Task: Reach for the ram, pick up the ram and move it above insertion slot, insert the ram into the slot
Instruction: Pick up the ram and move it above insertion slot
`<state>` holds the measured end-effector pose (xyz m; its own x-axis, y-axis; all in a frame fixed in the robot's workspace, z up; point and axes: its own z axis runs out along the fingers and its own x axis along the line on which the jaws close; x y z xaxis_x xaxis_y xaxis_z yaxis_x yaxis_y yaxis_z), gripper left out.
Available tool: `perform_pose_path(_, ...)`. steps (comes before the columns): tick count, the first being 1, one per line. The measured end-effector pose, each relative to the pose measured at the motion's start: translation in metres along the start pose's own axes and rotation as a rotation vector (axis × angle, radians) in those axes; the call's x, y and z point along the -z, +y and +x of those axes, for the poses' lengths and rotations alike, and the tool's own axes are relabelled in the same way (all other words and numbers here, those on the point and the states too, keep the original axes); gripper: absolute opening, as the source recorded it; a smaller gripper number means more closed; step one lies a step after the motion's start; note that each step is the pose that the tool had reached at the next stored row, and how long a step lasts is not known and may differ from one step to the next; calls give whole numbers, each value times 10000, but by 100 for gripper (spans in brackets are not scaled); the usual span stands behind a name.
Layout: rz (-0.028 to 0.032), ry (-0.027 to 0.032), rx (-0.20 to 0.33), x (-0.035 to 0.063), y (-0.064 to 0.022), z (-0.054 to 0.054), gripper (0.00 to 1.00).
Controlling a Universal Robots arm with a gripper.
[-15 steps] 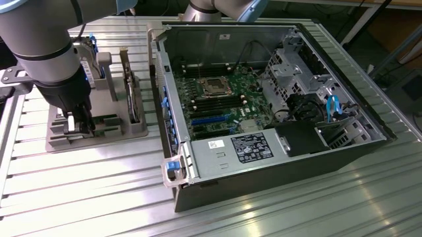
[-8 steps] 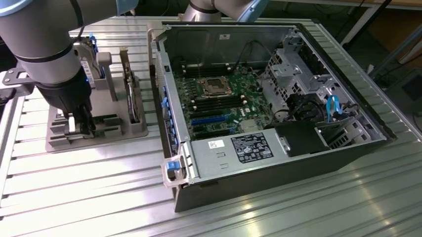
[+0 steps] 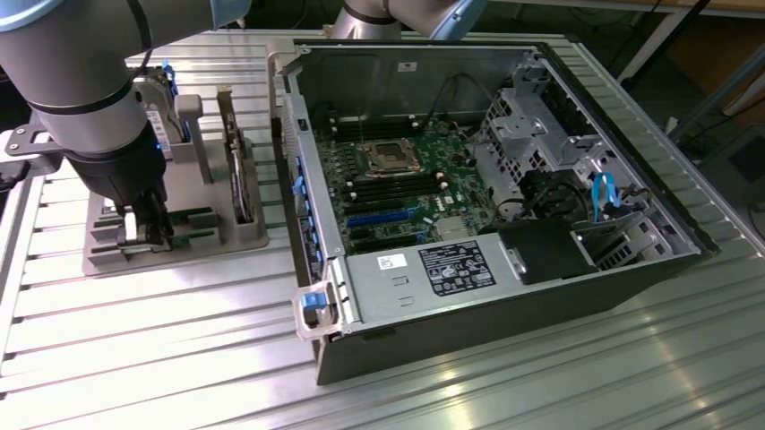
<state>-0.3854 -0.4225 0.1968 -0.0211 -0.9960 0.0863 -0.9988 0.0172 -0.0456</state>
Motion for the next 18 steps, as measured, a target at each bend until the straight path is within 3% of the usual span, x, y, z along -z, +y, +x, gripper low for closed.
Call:
perform_pose_path(3, 0, 0, 0, 0, 0, 0, 14)
perform_pose_path(18, -1, -3, 0, 56, -2, 5, 14)
